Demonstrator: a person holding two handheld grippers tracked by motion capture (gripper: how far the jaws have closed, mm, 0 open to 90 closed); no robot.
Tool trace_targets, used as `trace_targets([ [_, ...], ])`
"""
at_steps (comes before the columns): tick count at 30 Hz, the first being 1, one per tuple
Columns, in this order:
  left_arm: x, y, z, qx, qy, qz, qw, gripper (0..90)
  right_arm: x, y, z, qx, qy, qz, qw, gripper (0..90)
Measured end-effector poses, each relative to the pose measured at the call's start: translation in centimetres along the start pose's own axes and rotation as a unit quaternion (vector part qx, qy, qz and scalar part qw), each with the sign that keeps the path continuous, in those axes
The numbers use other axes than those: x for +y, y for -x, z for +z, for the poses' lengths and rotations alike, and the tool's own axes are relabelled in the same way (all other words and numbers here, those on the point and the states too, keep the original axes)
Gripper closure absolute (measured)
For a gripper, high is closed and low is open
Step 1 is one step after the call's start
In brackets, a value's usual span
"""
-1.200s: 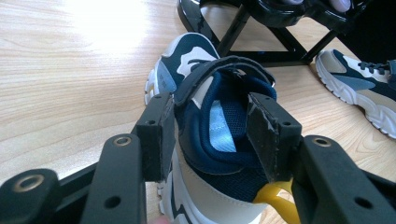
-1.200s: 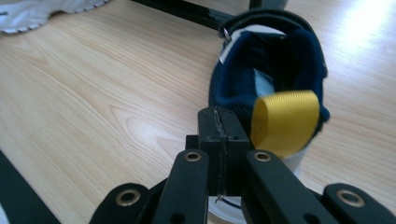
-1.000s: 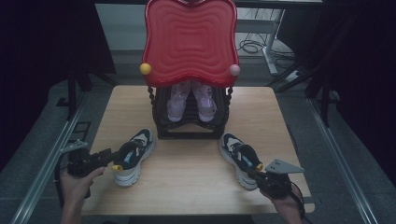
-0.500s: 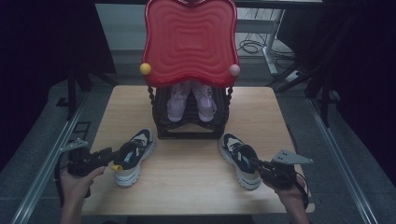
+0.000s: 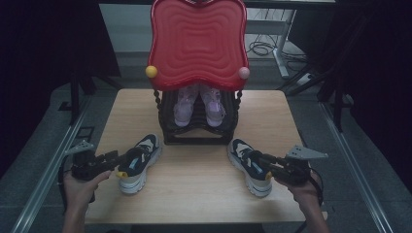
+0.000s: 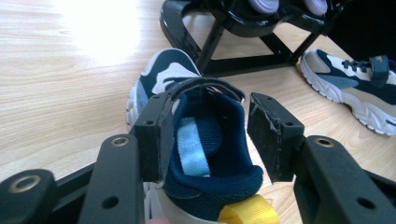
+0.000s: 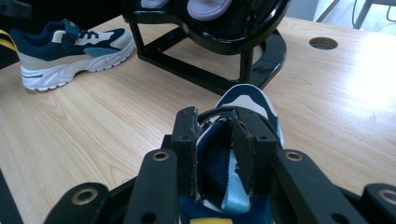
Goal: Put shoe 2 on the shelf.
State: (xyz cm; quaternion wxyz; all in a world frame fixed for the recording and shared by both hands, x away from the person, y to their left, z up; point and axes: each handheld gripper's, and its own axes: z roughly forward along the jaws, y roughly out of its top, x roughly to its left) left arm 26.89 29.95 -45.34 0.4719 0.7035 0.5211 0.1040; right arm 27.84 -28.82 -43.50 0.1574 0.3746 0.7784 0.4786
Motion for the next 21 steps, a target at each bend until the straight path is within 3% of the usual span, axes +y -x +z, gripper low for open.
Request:
trace_targets([
  [11,0.2,0.7,0.4,-0.004,-0.006,0.008,0.9999,50.4,0.4,-0.1,0.7,0.000,-0.013,-0.005,0.9999,69.0],
  [21,0.5,0.0,0.4,0.021,-0.010,0.005,0.9997,49.7,0.0,2.0,1.0,-0.019,-0.025,0.016,0.9994,67.5],
])
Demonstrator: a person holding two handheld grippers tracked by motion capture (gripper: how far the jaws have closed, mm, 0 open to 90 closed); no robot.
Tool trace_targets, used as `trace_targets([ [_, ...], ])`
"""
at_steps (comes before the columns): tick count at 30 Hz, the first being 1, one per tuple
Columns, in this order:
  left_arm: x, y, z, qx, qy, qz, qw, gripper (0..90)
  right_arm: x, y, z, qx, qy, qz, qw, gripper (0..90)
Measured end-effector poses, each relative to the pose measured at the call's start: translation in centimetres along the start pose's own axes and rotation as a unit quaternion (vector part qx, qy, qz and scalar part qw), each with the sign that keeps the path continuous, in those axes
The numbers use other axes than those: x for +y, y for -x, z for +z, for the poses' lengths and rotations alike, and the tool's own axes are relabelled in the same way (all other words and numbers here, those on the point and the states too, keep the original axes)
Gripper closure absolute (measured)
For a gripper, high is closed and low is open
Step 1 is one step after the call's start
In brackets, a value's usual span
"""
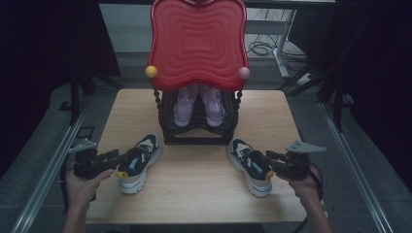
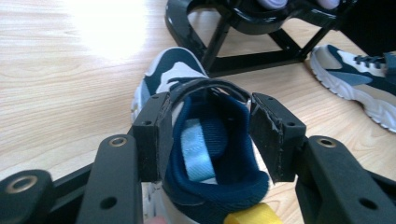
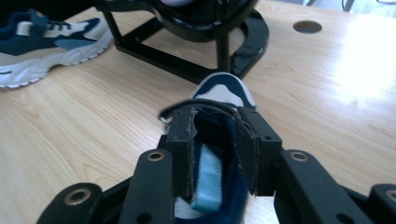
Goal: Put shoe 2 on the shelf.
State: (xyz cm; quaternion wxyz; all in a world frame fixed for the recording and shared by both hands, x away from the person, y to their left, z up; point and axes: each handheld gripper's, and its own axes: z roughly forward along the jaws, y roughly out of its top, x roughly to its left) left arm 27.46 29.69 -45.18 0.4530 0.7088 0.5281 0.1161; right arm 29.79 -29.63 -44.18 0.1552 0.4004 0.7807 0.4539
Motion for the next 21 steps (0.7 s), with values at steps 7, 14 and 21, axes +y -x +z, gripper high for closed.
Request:
trace_targets([
  [7,0.0,-0.7,1.1,0.016,-0.017,-0.001,0.9997,48.9,-0.5,1.6,1.2,-0.003,-0.014,0.013,0.9998,65.6],
  [14,-0.1,-1.6,2.5,0.032,-0.037,-0.005,0.9988,48.8,-0.3,1.7,1.9,0.010,-0.030,0.005,0.9995,63.7],
  [21,-0.1,-2.2,3.5,0.031,-0.050,-0.013,0.9982,48.1,0.0,1.9,2.8,0.014,-0.049,0.005,0.9987,63.6],
])
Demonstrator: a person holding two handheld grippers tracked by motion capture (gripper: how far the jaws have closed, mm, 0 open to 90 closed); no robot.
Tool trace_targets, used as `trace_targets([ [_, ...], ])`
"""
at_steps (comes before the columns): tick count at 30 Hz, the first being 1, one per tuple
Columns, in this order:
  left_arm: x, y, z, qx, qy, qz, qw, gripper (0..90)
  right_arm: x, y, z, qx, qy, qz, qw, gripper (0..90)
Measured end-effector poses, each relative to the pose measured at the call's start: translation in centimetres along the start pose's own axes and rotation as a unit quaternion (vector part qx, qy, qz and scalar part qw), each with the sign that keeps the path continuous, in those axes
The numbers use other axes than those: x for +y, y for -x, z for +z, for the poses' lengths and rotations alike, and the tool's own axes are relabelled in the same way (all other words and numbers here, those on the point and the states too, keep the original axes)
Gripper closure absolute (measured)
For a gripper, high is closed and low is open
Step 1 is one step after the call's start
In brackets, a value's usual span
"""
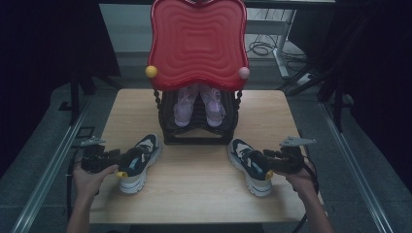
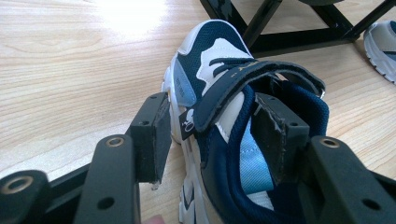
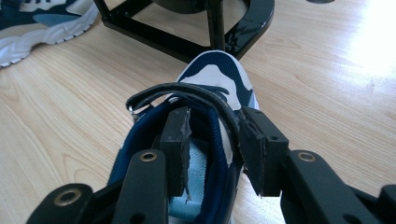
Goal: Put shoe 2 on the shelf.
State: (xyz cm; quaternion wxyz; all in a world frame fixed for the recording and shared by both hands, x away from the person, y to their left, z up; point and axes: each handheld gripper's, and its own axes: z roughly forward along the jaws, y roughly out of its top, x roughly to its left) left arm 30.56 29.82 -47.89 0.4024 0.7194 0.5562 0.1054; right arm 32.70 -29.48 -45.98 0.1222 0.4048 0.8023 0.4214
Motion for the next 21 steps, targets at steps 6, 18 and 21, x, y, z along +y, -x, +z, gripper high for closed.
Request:
trace_targets([
  [6,0.1,0.1,0.5,-0.003,-0.010,0.005,0.9999,48.3,0.2,0.3,0.4,0.004,-0.009,0.002,0.9999,63.8],
  [18,0.1,0.2,1.5,0.002,-0.030,0.014,0.9995,55.2,0.2,0.5,1.0,-0.017,-0.041,-0.002,0.9990,63.1],
  [21,0.1,0.2,1.6,-0.004,-0.032,0.018,0.9993,60.2,0.4,0.7,1.3,-0.009,-0.047,0.004,0.9988,64.5],
])
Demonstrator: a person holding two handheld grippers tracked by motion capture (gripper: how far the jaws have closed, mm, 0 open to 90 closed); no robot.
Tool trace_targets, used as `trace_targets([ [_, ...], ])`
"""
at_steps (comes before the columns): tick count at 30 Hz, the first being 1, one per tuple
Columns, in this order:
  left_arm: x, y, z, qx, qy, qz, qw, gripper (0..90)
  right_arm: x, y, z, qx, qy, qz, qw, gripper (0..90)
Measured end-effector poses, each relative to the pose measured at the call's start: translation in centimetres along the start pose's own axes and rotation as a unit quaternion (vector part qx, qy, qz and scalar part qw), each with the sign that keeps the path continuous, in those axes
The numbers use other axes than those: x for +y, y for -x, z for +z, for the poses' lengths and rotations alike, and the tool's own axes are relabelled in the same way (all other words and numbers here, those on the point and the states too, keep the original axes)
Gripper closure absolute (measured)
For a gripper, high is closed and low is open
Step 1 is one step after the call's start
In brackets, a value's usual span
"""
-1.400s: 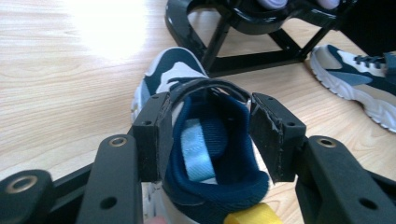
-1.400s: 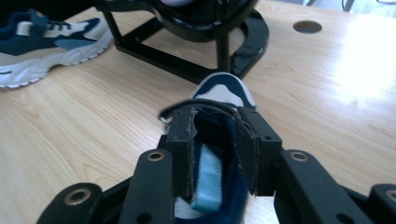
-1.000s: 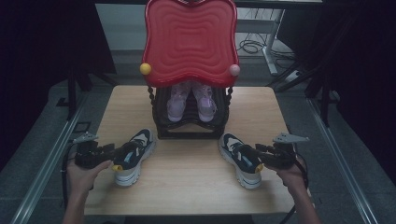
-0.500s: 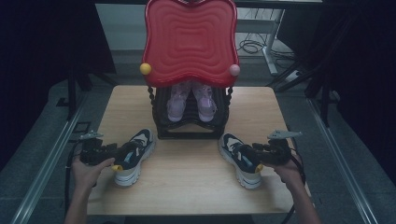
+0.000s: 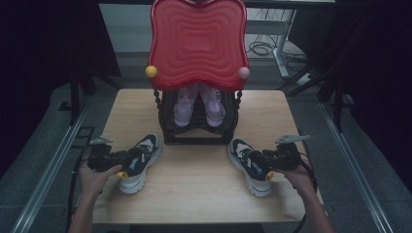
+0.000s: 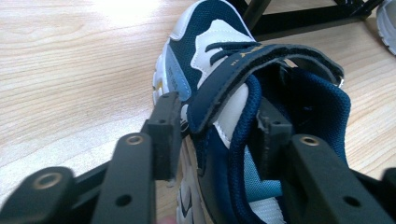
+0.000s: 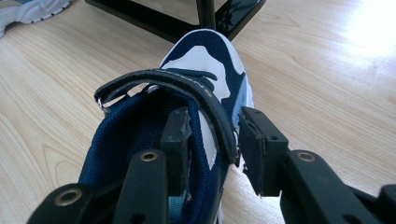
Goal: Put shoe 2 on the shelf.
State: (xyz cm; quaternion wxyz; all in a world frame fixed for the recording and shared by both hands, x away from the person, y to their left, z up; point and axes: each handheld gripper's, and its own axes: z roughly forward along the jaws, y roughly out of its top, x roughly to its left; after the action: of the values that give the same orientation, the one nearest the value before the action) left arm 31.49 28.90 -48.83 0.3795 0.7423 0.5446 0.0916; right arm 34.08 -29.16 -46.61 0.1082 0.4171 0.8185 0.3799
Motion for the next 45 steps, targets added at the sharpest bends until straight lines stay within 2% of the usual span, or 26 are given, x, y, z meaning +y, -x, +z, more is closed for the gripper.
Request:
trace_targets([
  [7,0.0,0.1,0.0,0.003,-0.002,0.007,1.0000,67.1,0.4,0.3,0.5,0.013,-0.019,0.006,0.9997,69.4],
  [13,-0.1,0.3,-0.1,0.013,0.001,0.006,0.9999,70.2,0.5,0.0,0.3,-0.004,-0.014,-0.005,0.9999,75.1],
  [19,-0.1,0.4,-0.1,0.014,0.003,0.004,0.9999,70.9,0.4,-0.2,0.3,-0.008,-0.014,-0.008,0.9998,74.6],
  [26,-0.1,0.4,-0.1,0.014,0.003,0.004,0.9999,70.7,1.1,-0.3,0.7,-0.011,-0.054,-0.008,0.9984,67.6],
  [30,-0.1,0.4,-0.1,0.014,0.003,0.004,0.9999,70.7,1.2,-0.2,0.9,-0.010,-0.061,-0.005,0.9980,71.2],
  [34,-0.1,0.4,-0.1,0.014,0.004,0.004,0.9999,70.8,1.1,-0.2,0.9,-0.013,-0.058,-0.005,0.9982,74.8],
  [38,-0.2,0.5,-0.4,0.014,0.011,0.001,0.9998,71.0,0.8,-0.1,0.7,-0.003,-0.044,-0.004,0.9990,75.9],
  [45,-0.2,0.8,-1.6,-0.010,0.045,-0.011,0.9989,71.2,0.0,0.0,-0.5,0.010,-0.001,0.019,0.9998,76.0],
])
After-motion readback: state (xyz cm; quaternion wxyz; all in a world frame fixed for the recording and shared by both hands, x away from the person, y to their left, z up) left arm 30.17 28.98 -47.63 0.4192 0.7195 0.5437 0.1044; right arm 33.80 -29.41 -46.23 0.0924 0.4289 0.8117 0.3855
